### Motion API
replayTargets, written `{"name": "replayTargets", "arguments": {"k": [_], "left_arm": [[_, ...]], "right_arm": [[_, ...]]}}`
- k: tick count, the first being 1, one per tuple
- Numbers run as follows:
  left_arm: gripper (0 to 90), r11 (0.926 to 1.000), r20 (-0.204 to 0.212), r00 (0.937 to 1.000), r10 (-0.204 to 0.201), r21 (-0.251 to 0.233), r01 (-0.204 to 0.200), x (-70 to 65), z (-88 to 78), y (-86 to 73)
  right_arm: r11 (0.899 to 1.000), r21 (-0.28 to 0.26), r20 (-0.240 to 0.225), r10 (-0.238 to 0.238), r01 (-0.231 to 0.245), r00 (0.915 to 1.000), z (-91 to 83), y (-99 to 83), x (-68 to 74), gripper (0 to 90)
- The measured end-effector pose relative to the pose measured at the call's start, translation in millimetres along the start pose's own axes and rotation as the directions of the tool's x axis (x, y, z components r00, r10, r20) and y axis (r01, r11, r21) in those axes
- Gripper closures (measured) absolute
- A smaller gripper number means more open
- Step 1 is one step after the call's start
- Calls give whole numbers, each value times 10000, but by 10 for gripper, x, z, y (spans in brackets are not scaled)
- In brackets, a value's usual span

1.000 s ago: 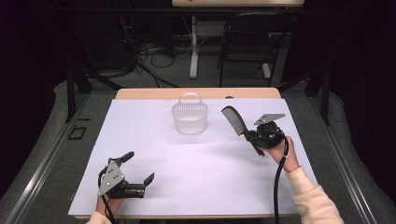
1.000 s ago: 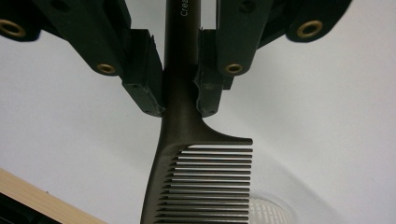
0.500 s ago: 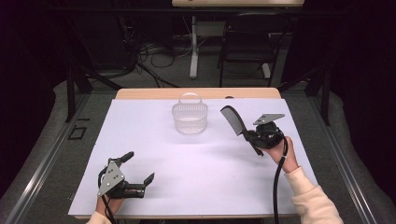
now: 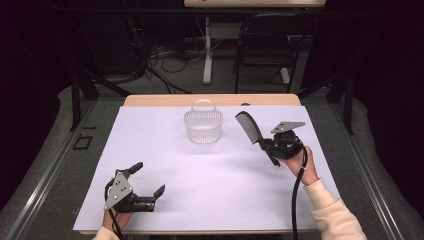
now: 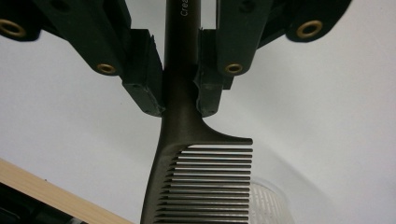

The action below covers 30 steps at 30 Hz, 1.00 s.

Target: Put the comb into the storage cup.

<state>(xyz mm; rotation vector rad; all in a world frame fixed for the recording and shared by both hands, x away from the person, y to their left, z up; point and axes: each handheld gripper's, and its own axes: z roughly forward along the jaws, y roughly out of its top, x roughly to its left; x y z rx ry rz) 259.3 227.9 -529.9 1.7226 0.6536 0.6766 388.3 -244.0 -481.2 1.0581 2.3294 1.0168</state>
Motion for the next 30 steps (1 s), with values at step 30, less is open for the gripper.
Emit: {"name": "replayTargets", "arguments": {"k": [30], "left_arm": [[3, 9998, -71, 10000, -17, -184, 16, -4, -18, 15]], "right_arm": [[9986, -466, -61, -250, 247, 9997, 145, 321, 160, 725]]}}
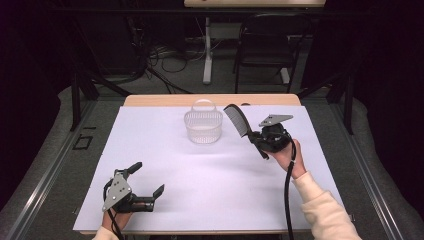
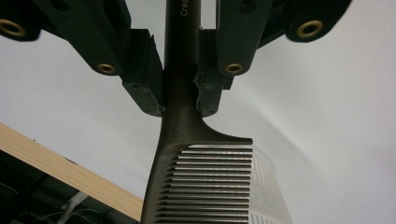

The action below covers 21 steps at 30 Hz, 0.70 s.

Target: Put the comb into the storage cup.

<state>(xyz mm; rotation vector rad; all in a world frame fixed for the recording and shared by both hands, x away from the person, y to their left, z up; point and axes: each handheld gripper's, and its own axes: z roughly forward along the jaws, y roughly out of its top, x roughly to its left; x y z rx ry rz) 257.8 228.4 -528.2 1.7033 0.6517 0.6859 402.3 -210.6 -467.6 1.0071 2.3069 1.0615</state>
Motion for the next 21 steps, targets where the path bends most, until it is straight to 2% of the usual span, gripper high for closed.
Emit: {"name": "replayTargets", "arguments": {"k": [21], "left_arm": [[3, 10000, 21, 10000, 31, 38, -31, 8, 1, -5]], "right_arm": [[9988, -490, 246, 4, 8, 9997, 131, 204, -66, 725]]}}
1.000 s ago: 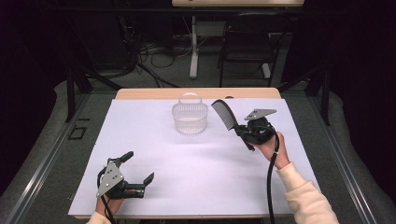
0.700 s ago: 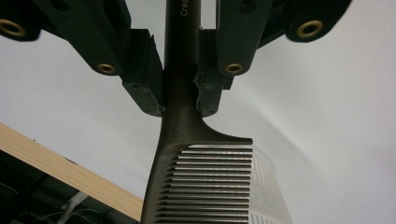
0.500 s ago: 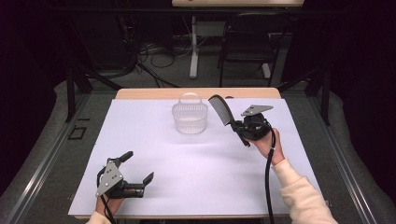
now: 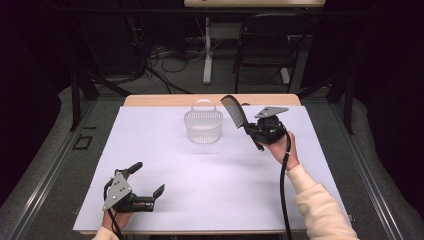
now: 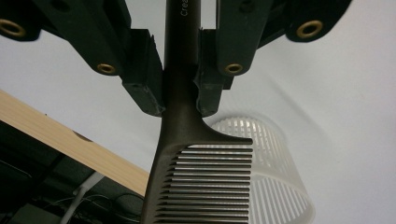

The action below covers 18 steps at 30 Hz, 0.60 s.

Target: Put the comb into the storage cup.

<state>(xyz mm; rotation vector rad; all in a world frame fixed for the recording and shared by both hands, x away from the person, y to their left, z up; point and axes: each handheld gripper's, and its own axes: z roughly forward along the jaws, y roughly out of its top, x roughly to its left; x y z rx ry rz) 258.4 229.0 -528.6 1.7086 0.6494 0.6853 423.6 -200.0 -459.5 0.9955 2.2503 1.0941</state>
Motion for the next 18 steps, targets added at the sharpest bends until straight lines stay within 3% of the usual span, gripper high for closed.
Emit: {"name": "replayTargets", "arguments": {"k": [18], "left_arm": [[3, 10000, 6, 10000, -8, -5, 8, 1, 6, -2]], "right_arm": [[9992, -397, 11, 79, -78, 10000, 99, 129, -6, 725]]}}
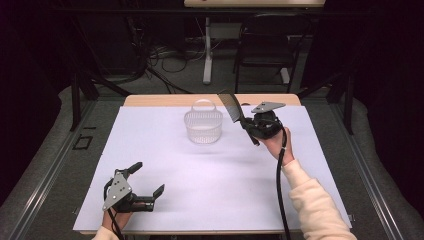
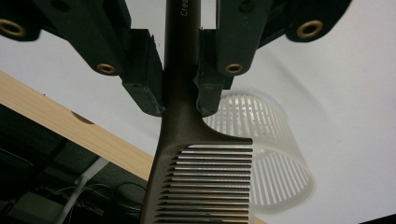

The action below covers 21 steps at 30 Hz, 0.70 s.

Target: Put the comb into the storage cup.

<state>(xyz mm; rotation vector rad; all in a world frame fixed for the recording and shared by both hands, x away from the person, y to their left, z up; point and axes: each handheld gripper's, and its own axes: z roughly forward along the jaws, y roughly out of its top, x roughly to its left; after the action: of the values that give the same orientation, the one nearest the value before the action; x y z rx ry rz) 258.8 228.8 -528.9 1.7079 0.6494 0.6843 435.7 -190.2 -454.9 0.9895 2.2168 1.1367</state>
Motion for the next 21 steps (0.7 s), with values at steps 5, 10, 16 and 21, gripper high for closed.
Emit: {"name": "replayTargets", "arguments": {"k": [5, 10, 16, 21], "left_arm": [[3, 10000, -29, 10000, 3, 9, -3, 9, -8, -2], [3, 10000, -44, 10000, -31, -30, 31, 14, -14, -5], [3, 10000, -59, 10000, -23, -30, 23, 11, -14, -3], [3, 10000, -31, 10000, -4, -3, 4, 12, -12, -3]], "right_arm": [[10000, -56, 47, -13, 13, 10000, 27, 25, 3, 725], [9999, -136, 130, -51, 52, 9999, 48, 54, 2, 725], [9997, -246, 128, -15, 18, 9999, 83, 100, 3, 725], [9993, -365, 149, -30, 36, 9999, 103, 130, 12, 725]]}}
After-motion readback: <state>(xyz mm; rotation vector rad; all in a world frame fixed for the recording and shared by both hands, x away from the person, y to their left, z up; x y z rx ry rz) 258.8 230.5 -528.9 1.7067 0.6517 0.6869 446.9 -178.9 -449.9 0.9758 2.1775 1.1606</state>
